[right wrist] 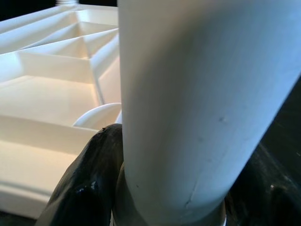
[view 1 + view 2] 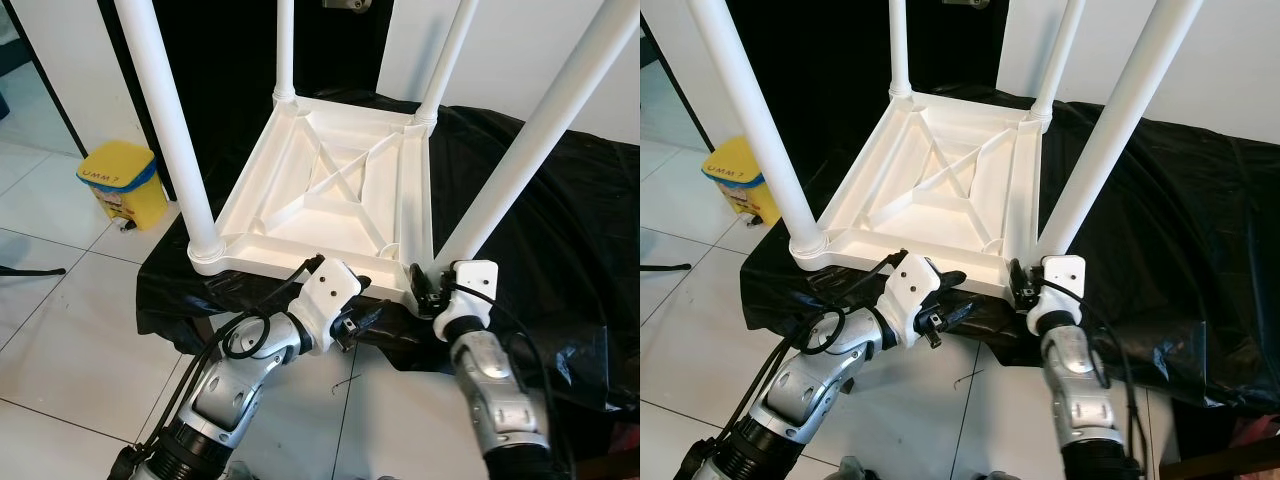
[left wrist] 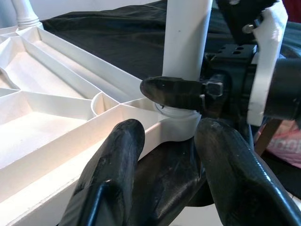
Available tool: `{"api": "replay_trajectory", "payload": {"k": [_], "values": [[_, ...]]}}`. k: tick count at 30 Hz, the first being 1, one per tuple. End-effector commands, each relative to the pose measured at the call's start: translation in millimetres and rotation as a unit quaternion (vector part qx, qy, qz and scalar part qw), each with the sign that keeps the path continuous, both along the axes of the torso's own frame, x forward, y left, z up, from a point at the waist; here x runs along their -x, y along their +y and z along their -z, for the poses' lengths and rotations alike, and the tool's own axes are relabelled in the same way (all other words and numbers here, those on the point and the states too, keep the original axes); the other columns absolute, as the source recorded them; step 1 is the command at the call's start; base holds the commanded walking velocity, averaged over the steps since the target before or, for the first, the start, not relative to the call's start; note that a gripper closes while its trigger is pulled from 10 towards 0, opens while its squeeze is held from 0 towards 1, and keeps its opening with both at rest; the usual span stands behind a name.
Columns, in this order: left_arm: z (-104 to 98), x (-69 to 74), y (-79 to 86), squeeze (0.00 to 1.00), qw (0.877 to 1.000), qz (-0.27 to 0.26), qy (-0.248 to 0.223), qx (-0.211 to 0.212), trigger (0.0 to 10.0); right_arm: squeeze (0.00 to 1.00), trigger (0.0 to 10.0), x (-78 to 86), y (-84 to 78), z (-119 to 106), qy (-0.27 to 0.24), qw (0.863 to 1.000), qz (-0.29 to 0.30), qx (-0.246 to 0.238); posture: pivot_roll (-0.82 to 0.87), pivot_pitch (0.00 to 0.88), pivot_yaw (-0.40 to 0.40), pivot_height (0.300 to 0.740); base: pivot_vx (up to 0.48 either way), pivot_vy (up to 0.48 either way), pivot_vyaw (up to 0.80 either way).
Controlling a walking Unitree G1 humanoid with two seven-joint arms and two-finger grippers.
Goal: Building children table
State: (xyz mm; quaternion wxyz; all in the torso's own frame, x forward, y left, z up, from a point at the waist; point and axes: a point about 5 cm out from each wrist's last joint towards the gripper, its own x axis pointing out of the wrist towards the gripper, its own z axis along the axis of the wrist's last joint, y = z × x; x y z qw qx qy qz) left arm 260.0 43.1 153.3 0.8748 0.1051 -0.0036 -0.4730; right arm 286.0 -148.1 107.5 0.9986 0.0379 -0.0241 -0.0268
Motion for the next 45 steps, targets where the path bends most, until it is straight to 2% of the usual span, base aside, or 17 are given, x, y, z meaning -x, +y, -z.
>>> {"api": "replay_trajectory", "payload": {"k": [1,15,16,18,19,20,23,27,30,32,33,35,36,37,39,41,45], "values": [[-0.3,2.1,-3.6,0.0,1.0,0.021,0.005,0.001,10.0,0.0,10.0,3.6,-2.0,15.6,0.045,0.998,0.028,-0.023,-0.01,0.085,-0.079,0.74,0.0,0.0,0.0],[-1.3,1.6,-3.2,0.0,1.0,0.022,0.003,0.001,10.0,0.0,10.0,5.8,7.7,3.1,0.015,1.0,0.008,-0.018,-0.02,0.087,-0.078,0.74,0.0,0.0,0.0],[-1.2,2.1,-3.5,0.0,1.0,0.022,0.003,0.001,10.0,0.06,10.0,5.9,8.1,0.7,0.008,1.0,0.002,-0.017,-0.01,0.087,-0.078,0.74,0.0,0.0,0.0],[-1.2,2.1,-3.5,0.0,1.0,0.022,0.003,0.001,10.0,0.06,10.0,5.9,8.1,0.7,0.008,1.0,0.002,-0.017,-0.01,0.087,-0.078,0.74,0.0,0.0,0.0],[-1.1,2.6,-3.8,0.0,1.0,0.022,0.004,0.001,10.0,1.0,10.0,6.5,7.7,-2.5,-0.003,1.0,-0.01,-0.016,-0.01,0.088,-0.078,0.74,0.0,0.0,0.0],[-1.1,2.6,-3.8,0.0,1.0,0.022,0.004,0.001,10.0,1.0,10.0,6.5,7.7,-2.5,-0.003,1.0,-0.01,-0.016,-0.01,0.088,-0.078,0.74,0.0,0.0,0.0],[-1.5,2.7,-3.4,0.0,1.0,0.02,0.004,0.002,10.0,1.0,10.0,11.7,4.6,-10.1,-0.028,0.996,-0.077,-0.02,-0.01,0.087,-0.082,0.74,0.0,0.0,0.0],[-1.2,2.1,-2.6,0.0,1.0,0.018,0.003,0.002,10.0,1.0,10.0,14.9,-2.7,-11.3,-0.03,0.994,-0.109,-0.01,-0.01,0.088,-0.083,0.74,0.0,0.0,0.0],[-1.2,2.6,-3.7,0.0,1.0,0.017,0.004,0.004,10.0,1.0,10.0,16.3,-22.3,-13.0,-0.028,0.986,-0.163,0.03,-0.02,0.089,-0.083,0.74,0.0,0.0,0.0],[-1.2,2.6,-3.9,0.0,1.0,0.017,0.005,0.004,10.0,1.0,10.0,15.7,-25.7,-13.0,-0.024,0.984,-0.172,0.035,-0.02,0.089,-0.083,0.74,0.0,0.0,0.0],[-1.1,2.5,-3.9,0.0,1.0,0.018,0.005,0.004,10.0,0.79,10.0,13.4,-30.2,-13.4,-0.02,0.981,-0.187,0.048,-0.02,0.088,-0.082,0.74,0.0,0.0,0.0],[-1.1,2.5,-3.9,0.0,1.0,0.018,0.005,0.004,10.0,0.79,10.0,13.4,-30.2,-13.4,-0.02,0.981,-0.187,0.048,-0.02,0.088,-0.082,0.74,0.0,0.0,0.0],[-1.1,2.1,-3.8,0.0,1.0,0.019,0.005,0.004,10.0,0.0,10.0,9.9,-34.9,-13.7,-0.016,0.977,-0.202,0.064,-0.02,0.086,-0.081,0.74,0.0,0.0,0.0],[-1.1,2.1,-3.8,0.0,1.0,0.019,0.005,0.004,10.0,0.0,10.0,9.9,-34.9,-13.7,-0.016,0.977,-0.202,0.064,-0.02,0.086,-0.081,0.74,0.0,0.0,0.0],[-1.7,1.2,-4.4,0.0,1.0,0.021,0.003,0.003,10.0,0.0,10.0,-1.3,-38.1,-12.0,-0.002,0.967,-0.24,0.089,-0.02,0.077,-0.077,0.74,0.0,0.0,0.0],[-1.7,1.2,-4.4,0.0,1.0,0.021,0.003,0.003,10.0,0.0,10.0,-1.3,-38.1,-12.0,-0.002,0.967,-0.24,0.089,-0.02,0.077,-0.077,0.74,0.0,0.0,0.0],[-2.5,0.2,-5.6,0.0,1.0,0.024,0.001,0.003,10.0,0.0,10.0,-10.7,-32.7,-7.7,0.011,0.956,-0.274,0.105,-0.01,0.066,-0.076,0.74,0.0,0.0,0.0]]}}
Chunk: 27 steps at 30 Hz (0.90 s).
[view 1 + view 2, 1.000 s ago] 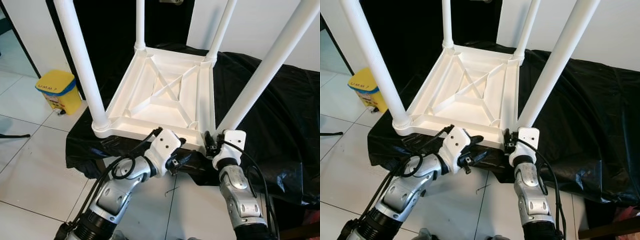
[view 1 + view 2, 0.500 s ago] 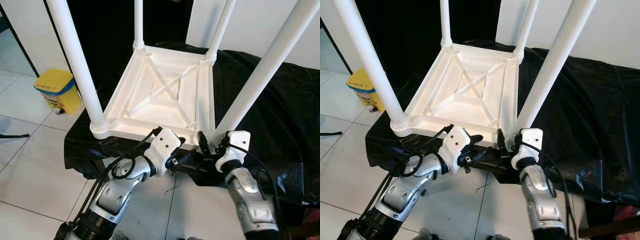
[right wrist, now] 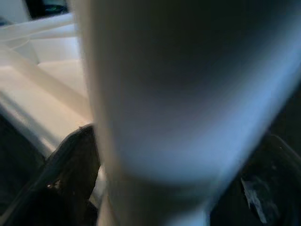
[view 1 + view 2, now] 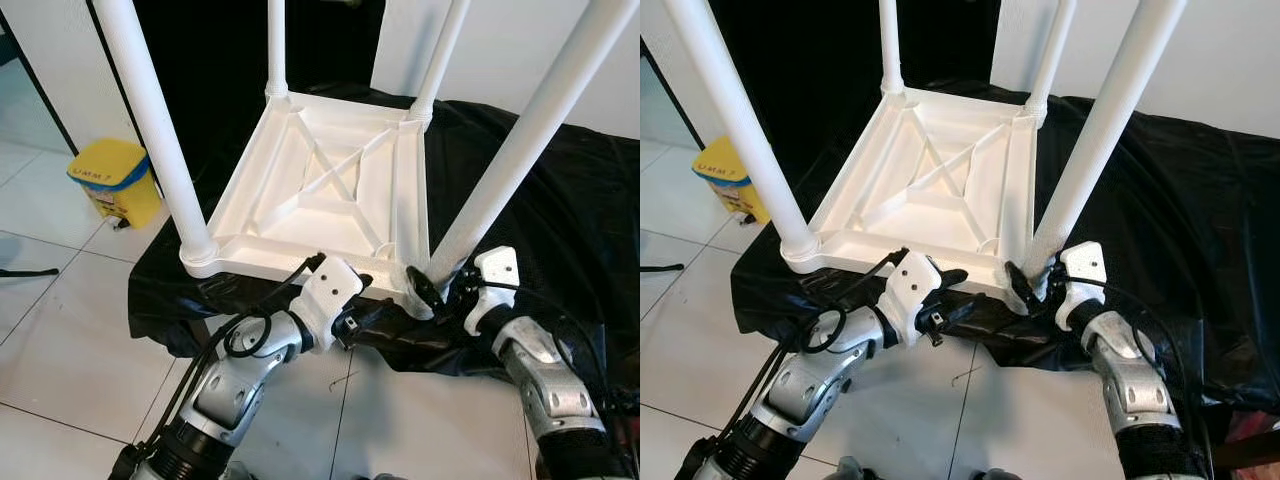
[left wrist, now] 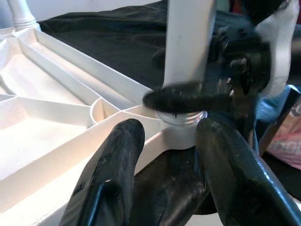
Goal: Building children table
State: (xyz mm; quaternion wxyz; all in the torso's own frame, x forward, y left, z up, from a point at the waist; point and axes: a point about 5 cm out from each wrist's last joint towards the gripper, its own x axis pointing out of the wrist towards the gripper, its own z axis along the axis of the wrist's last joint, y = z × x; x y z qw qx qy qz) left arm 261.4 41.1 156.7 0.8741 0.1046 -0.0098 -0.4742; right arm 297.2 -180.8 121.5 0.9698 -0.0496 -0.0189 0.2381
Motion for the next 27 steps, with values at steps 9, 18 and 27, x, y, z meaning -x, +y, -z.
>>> {"api": "replay_trajectory", "payload": {"k": [9,18,27], "values": [[0.1,1.5,-1.8,0.0,1.0,0.016,0.002,-0.001,10.0,0.0,0.0,-0.2,1.2,23.4,0.042,0.998,-0.021,0.03,0.01,0.059,-0.091,0.74,0.0,0.0,0.0],[1.9,3.3,-3.8,0.0,1.0,0.021,0.004,0.0,10.0,0.0,10.0,3.9,-8.9,31.2,0.054,0.997,0.046,0.006,-0.01,0.051,-0.089,0.74,0.0,0.0,0.0],[3.6,3.7,-4.6,0.0,1.0,0.027,0.007,-0.003,10.0,0.0,10.0,6.8,-4.1,37.6,0.056,0.989,0.135,-0.014,-0.02,0.052,-0.08,0.74,0.0,0.0,0.0]]}}
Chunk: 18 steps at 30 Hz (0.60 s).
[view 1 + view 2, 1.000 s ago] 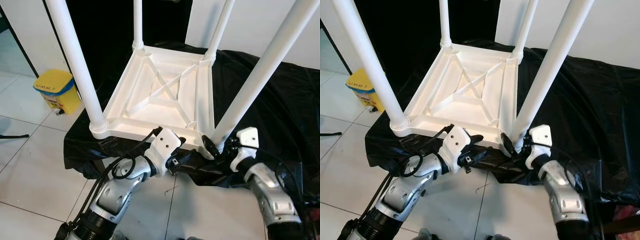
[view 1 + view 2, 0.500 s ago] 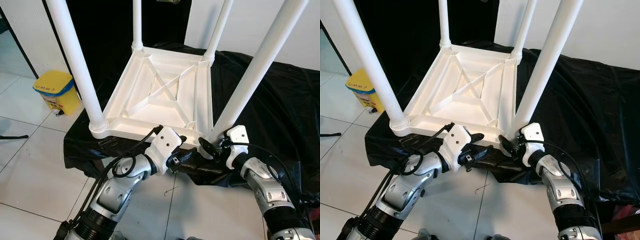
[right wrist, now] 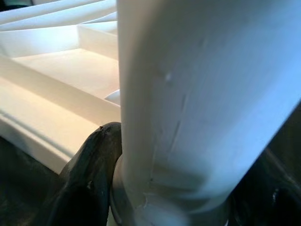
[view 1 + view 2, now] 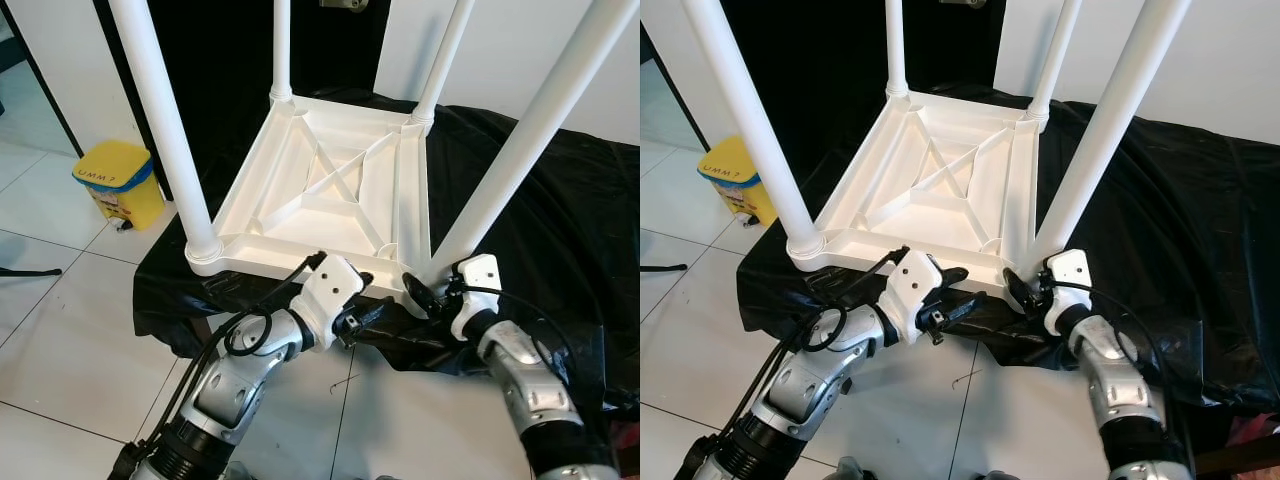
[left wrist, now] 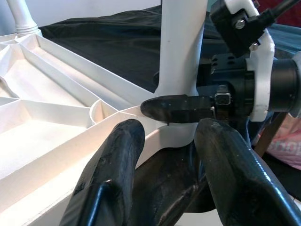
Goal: Building children table
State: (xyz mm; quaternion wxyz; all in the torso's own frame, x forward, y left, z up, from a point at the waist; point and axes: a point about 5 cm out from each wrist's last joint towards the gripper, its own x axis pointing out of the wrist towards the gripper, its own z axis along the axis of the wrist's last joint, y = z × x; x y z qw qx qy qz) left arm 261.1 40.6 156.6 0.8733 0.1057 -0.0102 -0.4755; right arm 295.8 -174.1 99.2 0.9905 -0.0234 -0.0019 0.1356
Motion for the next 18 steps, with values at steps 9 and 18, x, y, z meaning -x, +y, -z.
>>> {"api": "replay_trajectory", "payload": {"k": [9,18], "values": [[5.2,5.6,-4.8,0.0,0.999,0.031,0.013,-0.004,10.0,0.0,10.0,13.0,-2.3,19.1,0.033,0.977,0.207,-0.038,-0.02,0.058,-0.077,0.74,0.0,0.0,0.0],[6.0,8.2,-6.4,0.0,0.999,0.035,0.016,-0.003,10.0,0.0,10.0,13.9,25.1,17.0,0.031,0.972,0.217,-0.084,-0.01,0.058,-0.081,0.74,0.0,0.0,0.0]]}}
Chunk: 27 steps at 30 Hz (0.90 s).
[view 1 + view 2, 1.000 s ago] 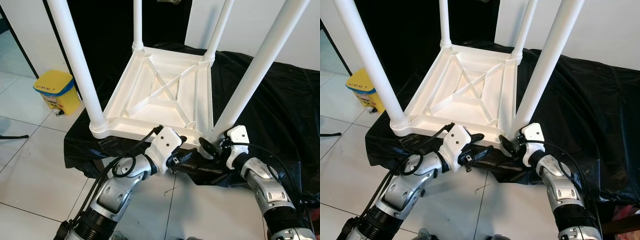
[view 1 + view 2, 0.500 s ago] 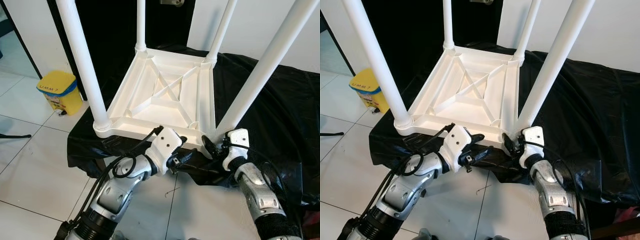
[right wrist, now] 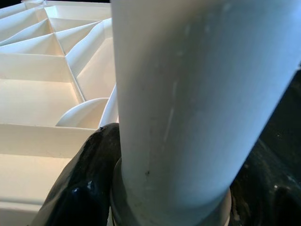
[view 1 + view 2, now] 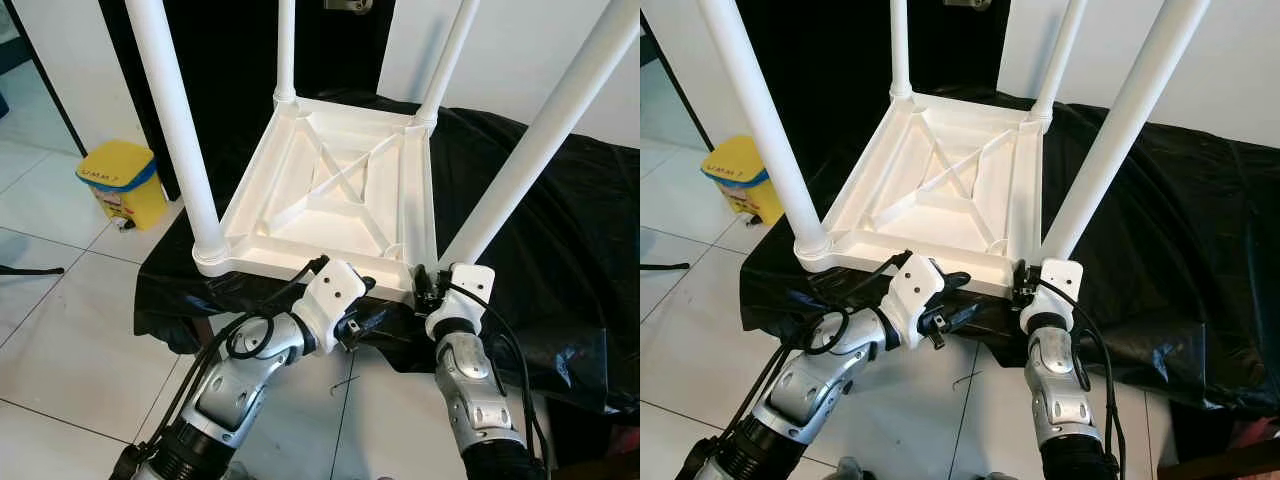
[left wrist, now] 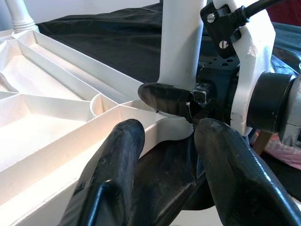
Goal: Building children table
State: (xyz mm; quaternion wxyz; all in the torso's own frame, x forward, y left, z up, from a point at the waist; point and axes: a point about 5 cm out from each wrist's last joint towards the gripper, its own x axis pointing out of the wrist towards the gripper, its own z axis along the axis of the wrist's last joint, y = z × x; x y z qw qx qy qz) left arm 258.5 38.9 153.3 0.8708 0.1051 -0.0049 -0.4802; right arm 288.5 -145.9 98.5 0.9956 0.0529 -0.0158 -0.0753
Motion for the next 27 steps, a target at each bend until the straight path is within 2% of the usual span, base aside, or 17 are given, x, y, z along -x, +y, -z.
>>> {"api": "replay_trajectory", "payload": {"k": [1,9,10,13,14,18,23,26,27], "values": [[2.7,5.5,-4.7,0.0,0.999,0.03,0.01,0.0,10.0,0.0,10.0,6.6,-3.0,16.3,0.037,0.999,0.005,-0.015,-0.01,0.058,-0.081,0.74,0.0,0.0,0.0],[2.0,5.3,-3.7,0.0,1.0,0.03,0.009,-0.001,10.0,0.0,10.0,7.8,7.4,10.1,0.017,1.0,-0.017,-0.012,-0.01,0.055,-0.081,0.74,0.0,0.0,0.0],[2.0,5.5,-3.8,0.0,1.0,0.03,0.009,-0.001,10.0,0.09,10.0,8.3,7.8,8.8,0.014,1.0,-0.016,-0.011,-0.01,0.057,-0.08,0.74,0.0,0.0,0.0],[1.9,5.7,-4.0,0.0,1.0,0.03,0.009,-0.001,10.0,0.09,10.0,8.8,8.4,7.4,0.009,1.0,-0.014,-0.01,-0.01,0.057,-0.08,0.74,0.0,0.0,0.0],[1.9,6.0,-4.2,0.0,1.0,0.03,0.01,-0.001,10.0,1.0,10.0,10.3,6.7,4.1,-0.003,1.0,-0.02,-0.007,-0.02,0.06,-0.077,0.74,0.0,0.0,0.0],[2.1,6.0,-4.5,0.0,0.999,0.031,0.01,-0.001,10.0,1.0,10.0,15.3,-0.8,-3.8,-0.034,0.998,-0.048,-0.003,-0.02,0.061,-0.079,0.74,0.0,0.0,0.0],[2.2,5.4,-4.2,0.0,1.0,0.03,0.01,-0.001,10.0,1.0,10.0,18.7,-8.4,-6.7,-0.045,0.997,-0.063,0.002,-0.02,0.062,-0.081,0.74,0.0,0.0,0.0],[2.2,5.7,-4.4,0.0,1.0,0.029,0.011,0.0,10.0,1.0,10.0,25.8,-20.9,-7.3,-0.05,0.99,-0.129,0.028,-0.02,0.064,-0.079,0.74,0.0,0.0,0.0],[2.2,5.7,-4.4,0.0,1.0,0.029,0.011,0.0,10.0,1.0,10.0,25.8,-20.9,-7.3,-0.05,0.99,-0.129,0.028,-0.02,0.064,-0.079,0.74,0.0,0.0,0.0]]}}
